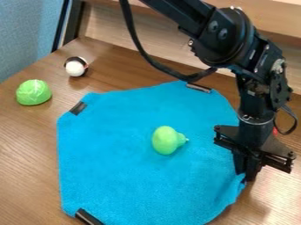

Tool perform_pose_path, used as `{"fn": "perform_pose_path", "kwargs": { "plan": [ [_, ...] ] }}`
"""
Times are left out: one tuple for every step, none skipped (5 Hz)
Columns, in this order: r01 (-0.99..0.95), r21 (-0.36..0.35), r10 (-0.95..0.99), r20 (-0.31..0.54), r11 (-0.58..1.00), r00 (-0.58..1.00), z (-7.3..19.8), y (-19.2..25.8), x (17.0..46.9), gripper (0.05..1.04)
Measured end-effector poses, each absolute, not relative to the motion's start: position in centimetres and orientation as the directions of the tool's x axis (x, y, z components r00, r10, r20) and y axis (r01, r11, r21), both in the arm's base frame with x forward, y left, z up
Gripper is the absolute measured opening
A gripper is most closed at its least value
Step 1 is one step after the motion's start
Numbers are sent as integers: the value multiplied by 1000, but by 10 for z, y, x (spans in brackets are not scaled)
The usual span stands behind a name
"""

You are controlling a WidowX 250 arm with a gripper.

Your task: Fold the clothes from bottom of right to top of left

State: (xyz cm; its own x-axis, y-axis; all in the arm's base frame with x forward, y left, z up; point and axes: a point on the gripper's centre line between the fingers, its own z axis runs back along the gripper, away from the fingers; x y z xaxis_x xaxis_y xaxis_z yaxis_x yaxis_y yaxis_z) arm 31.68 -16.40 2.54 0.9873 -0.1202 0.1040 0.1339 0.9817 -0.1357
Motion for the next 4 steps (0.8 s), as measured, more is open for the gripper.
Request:
{"fn": "perform_pose_path", "kwargs": {
  "plan": [
    [171, -143, -160, 88, 975, 983, 32, -161, 301, 69],
    [161, -153, -142, 132, 975, 981, 55, -149, 297, 69],
    [147, -151, -126, 138, 978, 982, 66, -135, 294, 69],
    [121, -147, -98, 153, 982, 983, 76, -115, 296, 69]
  ]
}}
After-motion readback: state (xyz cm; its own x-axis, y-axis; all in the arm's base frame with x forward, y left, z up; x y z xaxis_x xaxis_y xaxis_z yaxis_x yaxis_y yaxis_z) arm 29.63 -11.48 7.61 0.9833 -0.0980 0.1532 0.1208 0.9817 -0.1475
